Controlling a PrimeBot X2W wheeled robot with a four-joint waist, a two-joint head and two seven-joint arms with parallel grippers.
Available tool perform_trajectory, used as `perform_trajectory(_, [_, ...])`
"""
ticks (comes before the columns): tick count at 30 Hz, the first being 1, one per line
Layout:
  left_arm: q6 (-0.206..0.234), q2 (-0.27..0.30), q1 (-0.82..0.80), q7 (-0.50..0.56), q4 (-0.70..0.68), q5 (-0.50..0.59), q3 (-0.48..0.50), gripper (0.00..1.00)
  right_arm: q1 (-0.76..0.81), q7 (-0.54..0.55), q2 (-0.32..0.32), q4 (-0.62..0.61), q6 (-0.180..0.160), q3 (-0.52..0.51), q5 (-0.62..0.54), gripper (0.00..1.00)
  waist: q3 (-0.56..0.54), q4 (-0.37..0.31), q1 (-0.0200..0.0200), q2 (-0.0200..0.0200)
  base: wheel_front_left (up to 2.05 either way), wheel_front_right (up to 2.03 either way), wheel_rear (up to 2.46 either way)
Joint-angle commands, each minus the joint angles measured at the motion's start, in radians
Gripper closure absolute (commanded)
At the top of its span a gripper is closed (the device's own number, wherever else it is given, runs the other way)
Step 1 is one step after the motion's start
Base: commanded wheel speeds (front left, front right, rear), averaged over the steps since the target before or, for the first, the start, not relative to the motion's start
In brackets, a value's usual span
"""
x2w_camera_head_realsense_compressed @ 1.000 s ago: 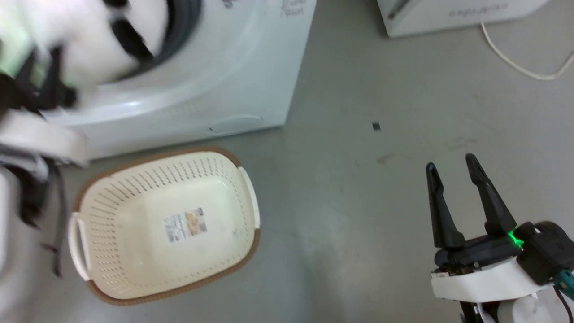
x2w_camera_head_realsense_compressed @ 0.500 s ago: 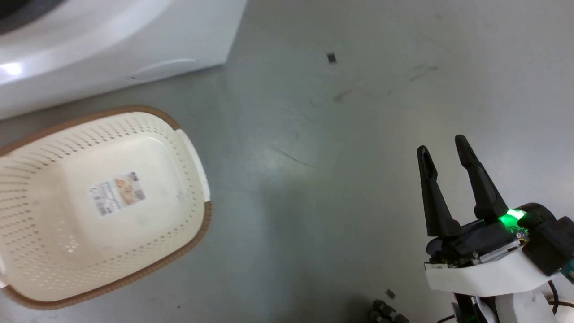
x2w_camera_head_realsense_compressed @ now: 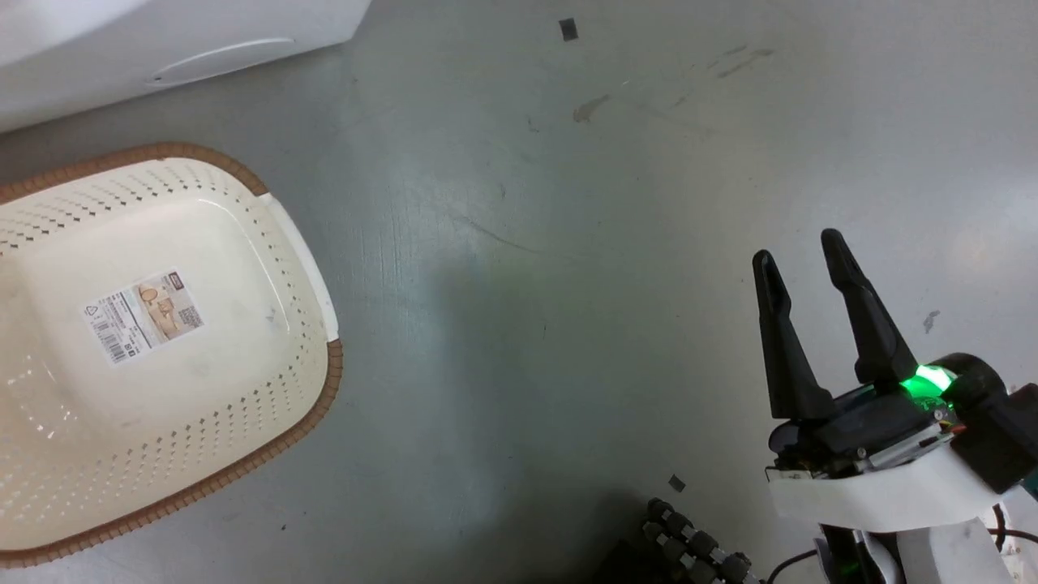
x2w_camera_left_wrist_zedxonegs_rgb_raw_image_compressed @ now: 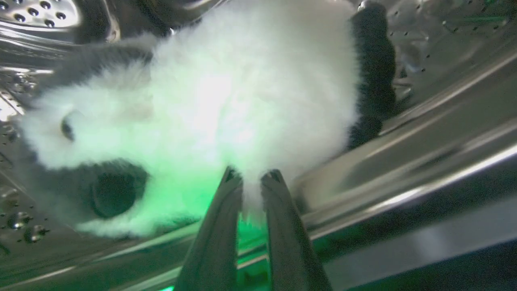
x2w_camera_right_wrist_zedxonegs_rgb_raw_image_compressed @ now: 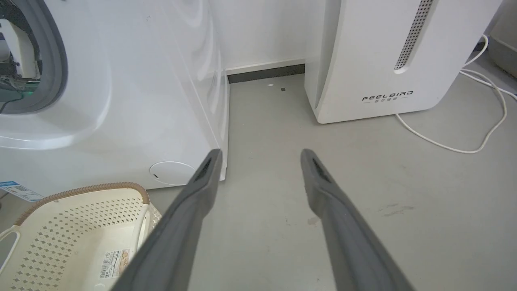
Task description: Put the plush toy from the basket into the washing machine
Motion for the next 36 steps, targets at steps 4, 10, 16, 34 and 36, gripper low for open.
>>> perform_trajectory(4, [-0.003,0.016,-0.025,-0.003,0.015,-0.056,-0.069,1.00,-0.028,-0.004,0.000,-0.008,-0.001,-0.001,0.000,0.00,0.005,0.019,-0.0001,0.0000,0.00,0.00,0.00])
perform_trajectory(10, [-0.003,-0.007,-0.017,-0.106,0.080,-0.102,-0.111,0.00,-0.044,-0.004,0.000,-0.001,-0.001,-0.018,-0.023,0.00,-0.035,0.056,-0.0001,0.0000,0.00,0.00,0.00])
perform_trajectory(16, [-0.003,-0.124,0.105,-0.352,0.180,-0.163,-0.112,0.00,-0.034,-0.004,0.000,0.027,-0.001,-0.069,-0.085,0.00,-0.188,0.146,-0.0001,0.0000,0.00,0.00,0.00])
perform_trajectory(34, [0.138,-0.404,0.829,-0.586,-0.331,-0.144,0.200,0.00,0.086,-0.004,0.000,0.094,-0.001,-0.141,-0.206,0.00,-0.587,0.369,-0.0001,0.0000,0.00,0.00,0.00])
perform_trajectory(36, [0.152,-0.435,0.939,-0.586,-0.409,-0.109,0.234,0.00,0.103,-0.004,0.000,0.099,-0.001,-0.143,-0.210,0.00,-0.613,0.383,-0.0001,0.0000,0.00,0.00,0.00])
